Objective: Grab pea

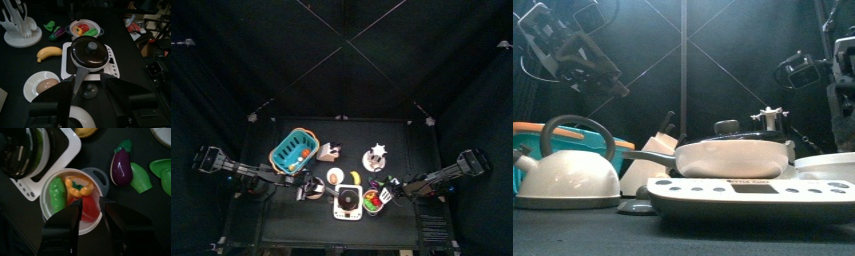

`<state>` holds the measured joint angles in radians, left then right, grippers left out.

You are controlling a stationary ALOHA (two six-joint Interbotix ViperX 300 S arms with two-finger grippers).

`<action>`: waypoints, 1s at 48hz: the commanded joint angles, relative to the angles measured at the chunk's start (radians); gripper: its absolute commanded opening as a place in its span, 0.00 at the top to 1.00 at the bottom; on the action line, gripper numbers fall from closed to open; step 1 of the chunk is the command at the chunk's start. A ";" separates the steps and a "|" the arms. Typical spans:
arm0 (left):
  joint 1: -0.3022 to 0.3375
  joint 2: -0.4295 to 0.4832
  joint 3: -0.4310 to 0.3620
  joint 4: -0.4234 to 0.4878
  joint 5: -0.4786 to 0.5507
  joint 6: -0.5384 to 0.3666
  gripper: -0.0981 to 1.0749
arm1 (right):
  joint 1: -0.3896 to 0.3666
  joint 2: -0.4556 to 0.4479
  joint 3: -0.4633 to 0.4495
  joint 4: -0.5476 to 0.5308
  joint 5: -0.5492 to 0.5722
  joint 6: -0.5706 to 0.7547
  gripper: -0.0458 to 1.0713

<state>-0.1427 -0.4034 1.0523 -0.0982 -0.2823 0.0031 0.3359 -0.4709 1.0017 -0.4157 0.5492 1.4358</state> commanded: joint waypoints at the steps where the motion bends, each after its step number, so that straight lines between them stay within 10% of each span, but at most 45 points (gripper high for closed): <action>1: 0.002 -0.008 -0.014 0.002 -0.008 0.002 0.22 | 0.025 -0.058 -0.037 -0.028 -0.006 -0.002 0.31; 20: 0.015 -0.054 0.012 0.018 -0.008 0.000 0.22 | 0.126 0.063 -0.129 -0.179 -0.021 0.003 0.31; 48: 0.018 -0.061 0.021 0.012 -0.009 -0.002 0.22 | 0.192 0.249 -0.235 -0.124 0.120 0.002 0.25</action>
<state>-0.1273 -0.4633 1.0876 -0.0844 -0.2823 0.0015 0.5246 -0.2132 0.7854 -0.5553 0.6535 1.4373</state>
